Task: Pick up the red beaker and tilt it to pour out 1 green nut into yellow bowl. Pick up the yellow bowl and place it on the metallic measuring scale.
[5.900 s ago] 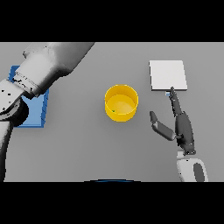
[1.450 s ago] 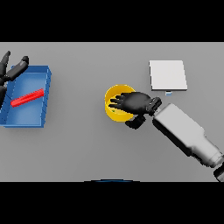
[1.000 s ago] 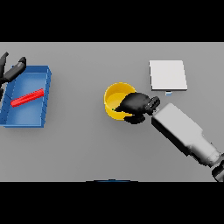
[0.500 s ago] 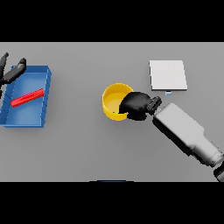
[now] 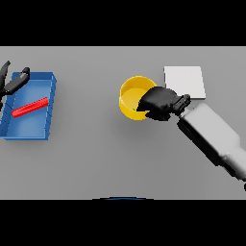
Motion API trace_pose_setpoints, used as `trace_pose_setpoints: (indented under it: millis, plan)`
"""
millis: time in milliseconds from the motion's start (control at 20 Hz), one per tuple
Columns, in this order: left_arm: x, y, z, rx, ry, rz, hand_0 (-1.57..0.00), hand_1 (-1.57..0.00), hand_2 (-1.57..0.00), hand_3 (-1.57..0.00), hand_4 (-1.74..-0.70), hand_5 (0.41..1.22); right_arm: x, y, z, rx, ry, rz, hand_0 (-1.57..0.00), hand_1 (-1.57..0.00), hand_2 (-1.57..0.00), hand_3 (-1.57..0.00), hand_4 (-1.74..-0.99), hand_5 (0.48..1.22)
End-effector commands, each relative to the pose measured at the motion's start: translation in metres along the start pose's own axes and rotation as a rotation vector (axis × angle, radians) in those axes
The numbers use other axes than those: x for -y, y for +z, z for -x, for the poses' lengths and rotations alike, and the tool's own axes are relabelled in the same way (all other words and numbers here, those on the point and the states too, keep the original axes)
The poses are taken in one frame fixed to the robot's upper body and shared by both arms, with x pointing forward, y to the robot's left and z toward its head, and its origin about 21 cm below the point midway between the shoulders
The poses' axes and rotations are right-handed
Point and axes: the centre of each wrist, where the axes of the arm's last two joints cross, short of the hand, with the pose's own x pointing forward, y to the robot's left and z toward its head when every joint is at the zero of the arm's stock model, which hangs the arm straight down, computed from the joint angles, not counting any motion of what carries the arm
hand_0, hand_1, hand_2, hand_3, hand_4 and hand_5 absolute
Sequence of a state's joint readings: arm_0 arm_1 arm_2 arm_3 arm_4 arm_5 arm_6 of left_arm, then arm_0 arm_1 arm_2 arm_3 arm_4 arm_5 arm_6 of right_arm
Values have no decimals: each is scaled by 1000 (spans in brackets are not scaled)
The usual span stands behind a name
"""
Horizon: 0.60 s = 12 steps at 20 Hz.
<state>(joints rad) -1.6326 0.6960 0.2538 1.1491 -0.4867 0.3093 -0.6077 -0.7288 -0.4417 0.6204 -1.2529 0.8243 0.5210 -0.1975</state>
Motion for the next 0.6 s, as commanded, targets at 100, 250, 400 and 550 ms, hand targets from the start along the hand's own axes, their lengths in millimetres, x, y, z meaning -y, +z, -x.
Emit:
trace_pose_setpoints:
  millis: [100,250,400,550]
  plan:
    - [-1,2,-2,0,-11,-1,1,1,1,1,-714,686,10,16,11,-73,3,45,-1567,-1567,-1478,-1170,-1740,1220]
    - [-1,4,-4,0,-5,-7,1,1,1,1,-720,688,11,19,11,-73,1,49,-1561,-1569,-1524,-1161,-1740,1220]
    - [0,4,-5,5,-7,-5,1,1,1,1,-725,704,14,23,16,-104,9,59,-1566,-1570,-1516,-1149,-1741,1220]
    - [-4,6,-5,5,-2,-11,1,1,1,1,-730,719,15,29,31,-168,7,89,-1568,-1570,-1537,-1153,-1741,1221]
